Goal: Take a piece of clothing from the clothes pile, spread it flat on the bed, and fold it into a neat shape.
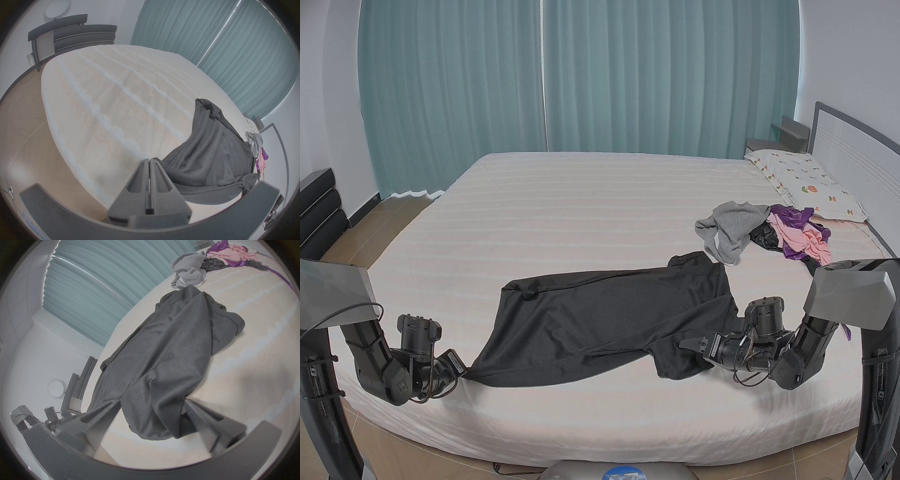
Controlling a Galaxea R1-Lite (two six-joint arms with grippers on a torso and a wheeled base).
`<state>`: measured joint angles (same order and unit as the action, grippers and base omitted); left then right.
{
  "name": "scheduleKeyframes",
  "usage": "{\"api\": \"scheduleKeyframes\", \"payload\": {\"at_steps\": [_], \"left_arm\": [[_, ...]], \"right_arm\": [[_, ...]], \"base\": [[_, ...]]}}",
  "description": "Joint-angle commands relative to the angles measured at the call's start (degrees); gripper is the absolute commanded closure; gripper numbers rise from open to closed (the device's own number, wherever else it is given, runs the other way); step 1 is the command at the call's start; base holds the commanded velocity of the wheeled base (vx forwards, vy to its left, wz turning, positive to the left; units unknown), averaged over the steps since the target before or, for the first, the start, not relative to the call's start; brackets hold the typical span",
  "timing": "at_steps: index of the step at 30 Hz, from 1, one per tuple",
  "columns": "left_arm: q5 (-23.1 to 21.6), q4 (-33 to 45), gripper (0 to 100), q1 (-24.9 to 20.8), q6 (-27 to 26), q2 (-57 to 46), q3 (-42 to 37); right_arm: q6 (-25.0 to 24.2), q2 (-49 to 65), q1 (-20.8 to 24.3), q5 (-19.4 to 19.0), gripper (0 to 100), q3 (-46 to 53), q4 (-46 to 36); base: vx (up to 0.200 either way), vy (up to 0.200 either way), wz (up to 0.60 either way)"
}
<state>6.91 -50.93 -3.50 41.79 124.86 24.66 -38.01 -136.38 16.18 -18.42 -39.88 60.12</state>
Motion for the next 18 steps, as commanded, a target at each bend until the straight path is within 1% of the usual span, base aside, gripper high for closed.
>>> {"api": "scheduleKeyframes", "payload": {"at_steps": [1,2,4,10,14,17,18], "left_arm": [[0.03,-0.04,100,-0.02,0.05,-0.05,-0.05],[0.03,-0.04,100,-0.02,-0.04,-0.14,-0.05],[0.03,-0.04,100,-0.02,0.05,-0.05,-0.05],[-0.06,0.04,100,-0.02,-0.04,-0.14,-0.32],[0.12,0.04,100,-0.02,-0.22,-0.75,-0.93],[0.12,0.4,100,-0.02,-0.48,-1.9,-1.46],[0.12,0.4,100,-0.02,-0.48,-1.98,-1.46]], "right_arm": [[0.74,-0.38,0.43,1.46,100,-0.47,-0.09],[1.1,-0.29,0.43,2.69,100,-0.2,-0.09],[1.98,-0.12,-0.01,3.92,100,0.15,-0.09],[2.41,2.34,-2.11,4.01,100,3.23,-0.09],[2.41,7.44,-5.28,2.86,100,8.67,0.52],[1.89,11.22,-7.39,-0.21,100,13.86,0.87],[1.89,11.4,-7.48,-0.39,100,14.12,0.87]], "base": [[0.0,0.0,0.0],[0.0,0.0,0.0],[0.0,0.0,0.0],[0.0,0.0,0.0],[0.0,0.0,0.0],[0.0,0.0,0.0],[0.0,0.0,0.0]]}}
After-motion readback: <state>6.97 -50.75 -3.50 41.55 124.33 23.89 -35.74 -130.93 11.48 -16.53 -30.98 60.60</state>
